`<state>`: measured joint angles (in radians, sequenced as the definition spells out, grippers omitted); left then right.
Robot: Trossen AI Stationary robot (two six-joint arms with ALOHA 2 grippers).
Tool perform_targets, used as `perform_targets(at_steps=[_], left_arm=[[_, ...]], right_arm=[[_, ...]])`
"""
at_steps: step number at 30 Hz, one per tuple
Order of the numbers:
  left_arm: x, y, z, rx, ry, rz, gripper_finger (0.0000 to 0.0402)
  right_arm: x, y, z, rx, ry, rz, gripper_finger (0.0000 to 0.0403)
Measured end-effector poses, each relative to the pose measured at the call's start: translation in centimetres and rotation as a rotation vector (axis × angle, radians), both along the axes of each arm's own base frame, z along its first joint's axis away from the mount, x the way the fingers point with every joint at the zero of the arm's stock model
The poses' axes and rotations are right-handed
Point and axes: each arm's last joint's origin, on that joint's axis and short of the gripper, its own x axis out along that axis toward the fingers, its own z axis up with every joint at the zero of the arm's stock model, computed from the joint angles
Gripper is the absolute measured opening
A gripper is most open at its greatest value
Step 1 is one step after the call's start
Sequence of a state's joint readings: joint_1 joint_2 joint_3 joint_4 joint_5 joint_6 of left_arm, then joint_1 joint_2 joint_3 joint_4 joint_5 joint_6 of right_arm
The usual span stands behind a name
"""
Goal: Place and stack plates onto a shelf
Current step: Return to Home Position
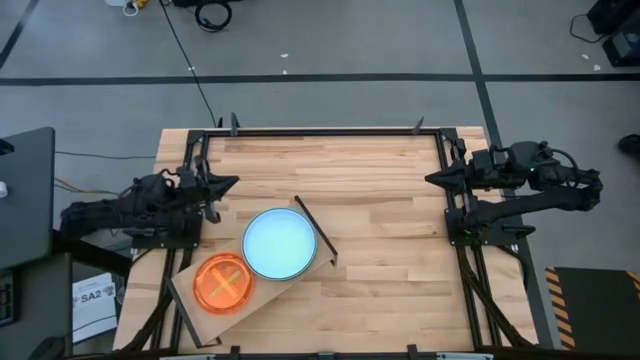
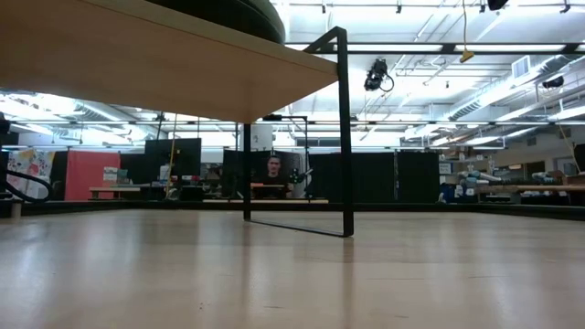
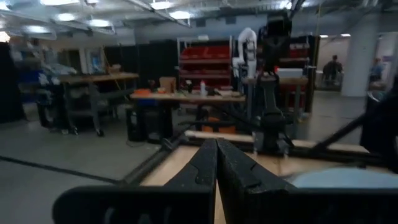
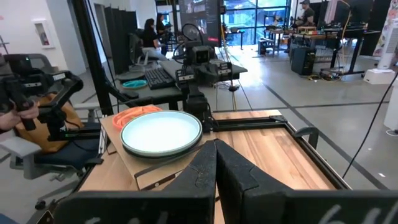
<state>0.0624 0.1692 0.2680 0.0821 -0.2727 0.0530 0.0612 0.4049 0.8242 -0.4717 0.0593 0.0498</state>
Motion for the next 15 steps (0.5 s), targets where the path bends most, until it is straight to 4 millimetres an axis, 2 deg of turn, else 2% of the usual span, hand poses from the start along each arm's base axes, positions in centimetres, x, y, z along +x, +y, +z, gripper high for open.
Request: perform_targets(at_steps=[15], left_arm=[[0.1, 0.3, -1.9, -0.081, 0.172, -0.039, 0.0011]], right_arm=[[0.0, 0.0, 0.0, 0.000, 0.001, 0.000, 0.0010]])
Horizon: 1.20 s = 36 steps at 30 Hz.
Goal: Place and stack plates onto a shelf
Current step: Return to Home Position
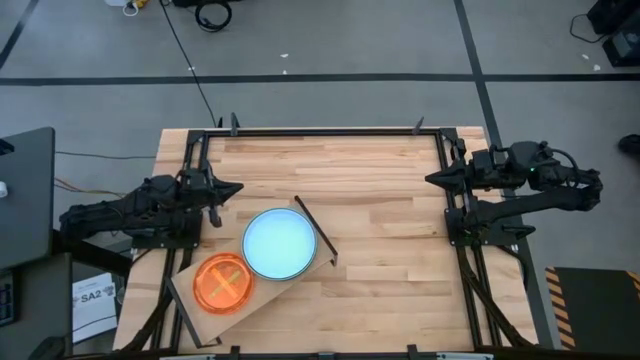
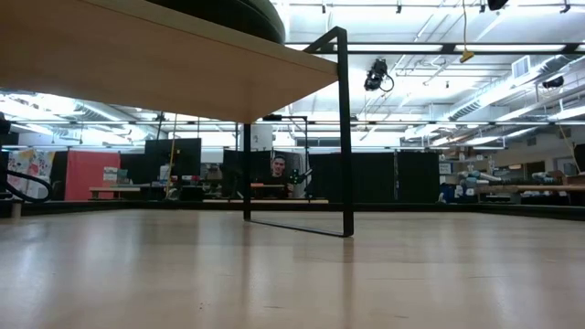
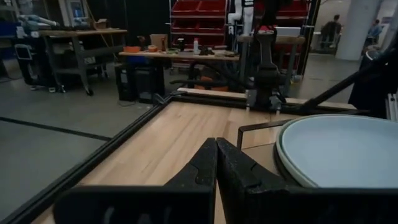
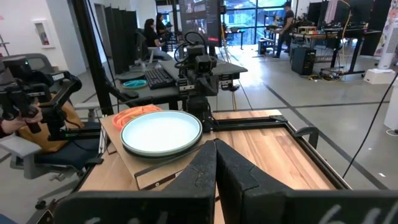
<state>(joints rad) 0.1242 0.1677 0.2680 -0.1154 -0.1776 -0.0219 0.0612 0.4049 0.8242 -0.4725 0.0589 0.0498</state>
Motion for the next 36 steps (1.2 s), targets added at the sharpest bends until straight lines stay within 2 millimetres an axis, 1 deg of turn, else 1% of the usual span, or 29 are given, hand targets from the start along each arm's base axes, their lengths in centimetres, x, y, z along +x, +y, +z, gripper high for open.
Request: perform_targets(at_steps=[4, 11, 14, 16, 20, 23, 36], left_arm=[[0.0, 0.0, 0.0, 0.004, 0.004, -0.002, 0.0011], [0.1, -0.3, 0.0, -0.002, 0.002, -0.107, 0.0011], [0.1, -0.3, 0.0, -0.002, -0.002, -0.116, 0.0011], [0.4, -0.3, -0.5, 0.010, -0.044, -0.116, 0.0011], [1.0, -0.2, -2.3, 0.026, -0.110, -0.120, 0.0011], [1.2, -0.2, -3.3, 0.024, -0.117, -0.121, 0.0011], [1.2, -0.2, -4.1, 0.017, -0.062, -0.121, 0.0011]], right_arm=[[0.0, 0.0, 0.0, 0.000, 0.000, 0.000, 0.0010], [0.0, 0.0, 0.0, 0.000, 0.000, 0.000, 0.0010], [0.0, 0.0, 0.0, 0.000, 0.000, 0.000, 0.0010], [0.0, 0.0, 0.0, 0.000, 0.000, 0.000, 0.0010], [0.0, 0.0, 0.0, 0.000, 0.000, 0.000, 0.0010], [0.0, 0.0, 0.0, 0.000, 0.000, 0.000, 0.0010], [0.0, 0.0, 0.0, 0.000, 0.000, 0.000, 0.0010]])
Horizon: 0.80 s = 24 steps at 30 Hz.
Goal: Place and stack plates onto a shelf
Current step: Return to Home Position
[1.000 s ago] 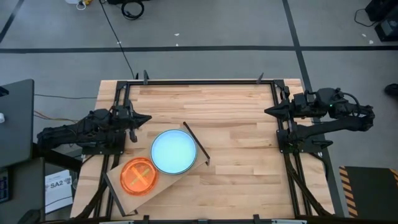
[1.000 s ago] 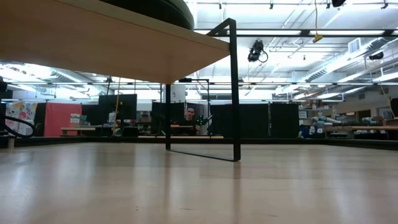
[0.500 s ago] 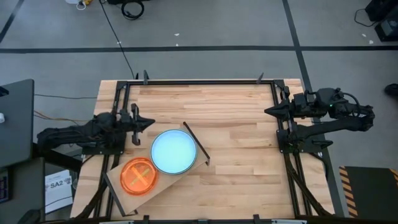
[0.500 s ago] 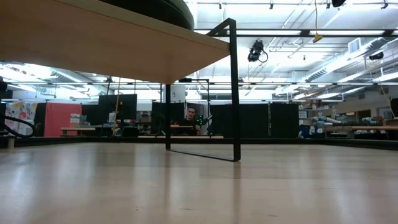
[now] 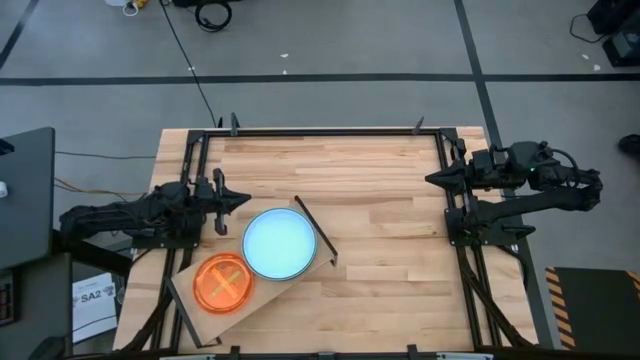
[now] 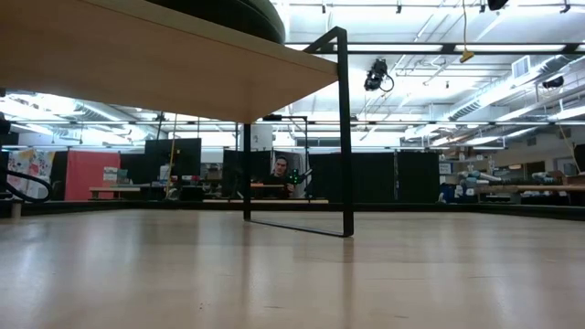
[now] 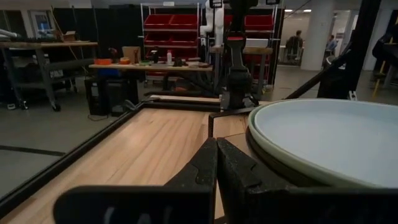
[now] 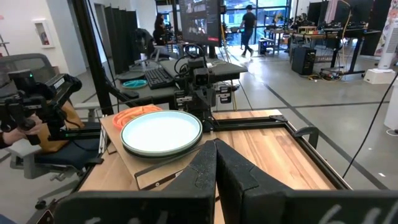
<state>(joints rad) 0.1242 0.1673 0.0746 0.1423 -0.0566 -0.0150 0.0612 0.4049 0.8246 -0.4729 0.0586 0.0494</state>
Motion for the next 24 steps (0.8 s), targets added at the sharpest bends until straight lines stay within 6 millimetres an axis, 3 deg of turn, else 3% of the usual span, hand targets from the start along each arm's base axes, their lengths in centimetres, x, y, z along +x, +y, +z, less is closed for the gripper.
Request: perform_targets(at_steps=[11, 24], left_arm=[[-1.3, -0.2, 0.9, 0.043, -0.112, -0.012, 0.0011], [-1.1, -0.2, -0.7, -0.024, -0.015, -0.022, 0.0011]], right_arm=[[0.0, 0.0, 0.0, 0.000, 0.001, 0.000, 0.0010], [-0.1, 0.0, -0.1, 0.000, 0.005, 0.005, 0.0010]])
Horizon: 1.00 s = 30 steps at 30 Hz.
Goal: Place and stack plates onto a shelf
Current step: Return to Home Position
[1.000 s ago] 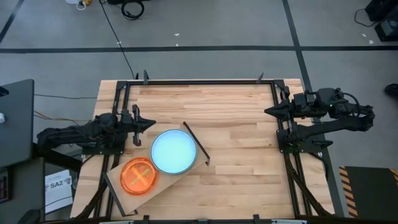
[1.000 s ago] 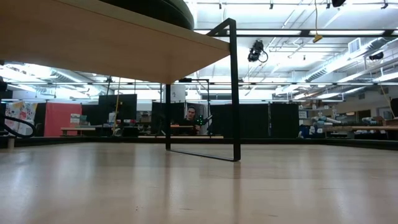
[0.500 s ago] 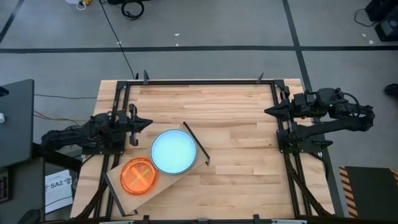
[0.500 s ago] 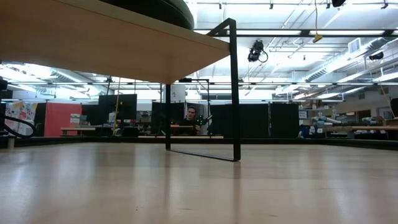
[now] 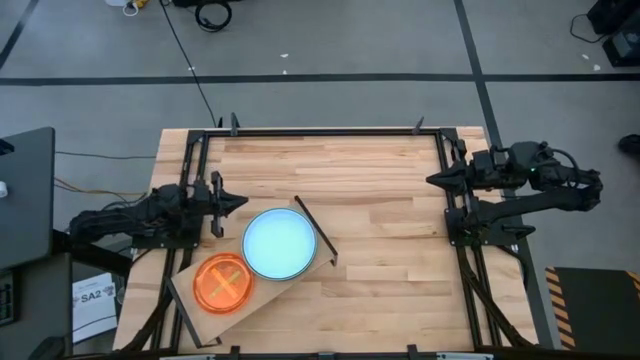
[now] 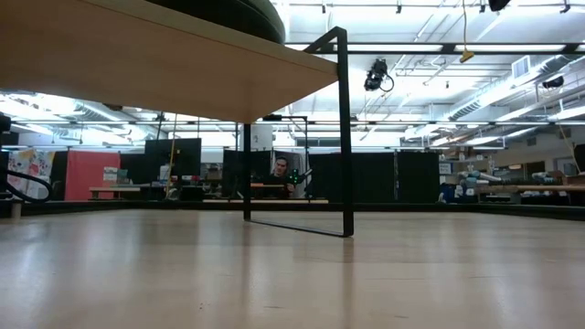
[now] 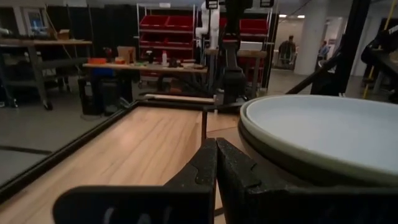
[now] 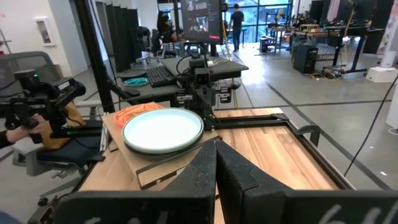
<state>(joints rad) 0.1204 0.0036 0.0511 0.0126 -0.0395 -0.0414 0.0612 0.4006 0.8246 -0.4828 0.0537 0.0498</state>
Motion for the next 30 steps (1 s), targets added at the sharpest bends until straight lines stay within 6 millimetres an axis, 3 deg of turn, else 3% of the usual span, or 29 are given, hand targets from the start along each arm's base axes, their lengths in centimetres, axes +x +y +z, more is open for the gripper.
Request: perform_targets(at_steps=[10, 23, 30], left_arm=[[0.3, 0.1, -0.8, 0.002, -0.025, 0.007, 0.0011], [0.3, 0.1, -0.8, 0.002, -0.021, 0.008, 0.0011], [0.3, 0.1, -0.8, 0.003, -0.020, 0.008, 0.0011]], right_arm=[[-1.5, -0.1, -1.5, 0.029, 0.006, 0.004, 0.0010], [-2.4, -0.2, -7.4, 0.058, -0.082, -0.006, 0.0010], [-1.3, -0.1, -10.0, 0.047, -0.116, -0.012, 0.0010]])
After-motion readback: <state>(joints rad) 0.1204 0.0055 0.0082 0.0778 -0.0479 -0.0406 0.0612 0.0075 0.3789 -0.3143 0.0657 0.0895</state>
